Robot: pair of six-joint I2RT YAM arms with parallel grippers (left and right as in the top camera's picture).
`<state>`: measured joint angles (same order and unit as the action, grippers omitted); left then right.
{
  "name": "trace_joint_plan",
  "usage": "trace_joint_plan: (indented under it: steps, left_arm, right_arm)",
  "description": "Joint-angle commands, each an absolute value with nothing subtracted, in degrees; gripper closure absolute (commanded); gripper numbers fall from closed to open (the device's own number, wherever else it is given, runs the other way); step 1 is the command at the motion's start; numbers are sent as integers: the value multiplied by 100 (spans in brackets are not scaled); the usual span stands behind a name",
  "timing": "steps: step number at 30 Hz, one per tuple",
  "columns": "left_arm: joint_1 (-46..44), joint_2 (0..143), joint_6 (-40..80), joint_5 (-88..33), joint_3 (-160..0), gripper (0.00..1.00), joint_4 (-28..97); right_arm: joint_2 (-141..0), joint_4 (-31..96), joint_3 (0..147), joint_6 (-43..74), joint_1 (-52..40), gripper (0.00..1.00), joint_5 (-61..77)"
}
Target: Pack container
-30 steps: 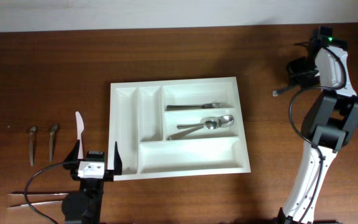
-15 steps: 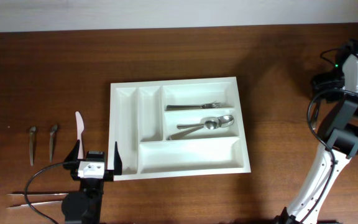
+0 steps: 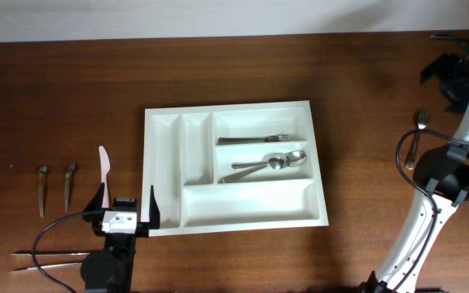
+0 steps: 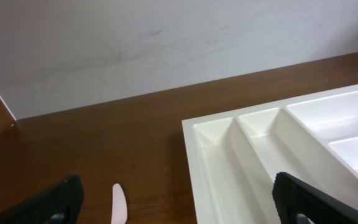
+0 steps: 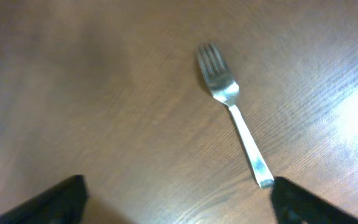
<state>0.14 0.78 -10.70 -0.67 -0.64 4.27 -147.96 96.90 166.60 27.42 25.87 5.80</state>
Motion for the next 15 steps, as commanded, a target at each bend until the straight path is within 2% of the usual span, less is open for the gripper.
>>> trace_joint_plan:
  steps: [1, 8, 15]
  left_arm:
    - [38, 30, -1039, -123, -51, 1, 462]
    - [38, 30, -1039, -123, -51, 1, 462]
    - [38, 30, -1039, -123, -51, 1, 462]
  right_arm:
    - [-14597, 9734, 16877, 1667, 2639, 1, 1210]
    - [-14424, 9736, 16510, 1090, 2628, 1, 1199]
    - [-13434, 9736, 14527, 703, 2633, 1, 666]
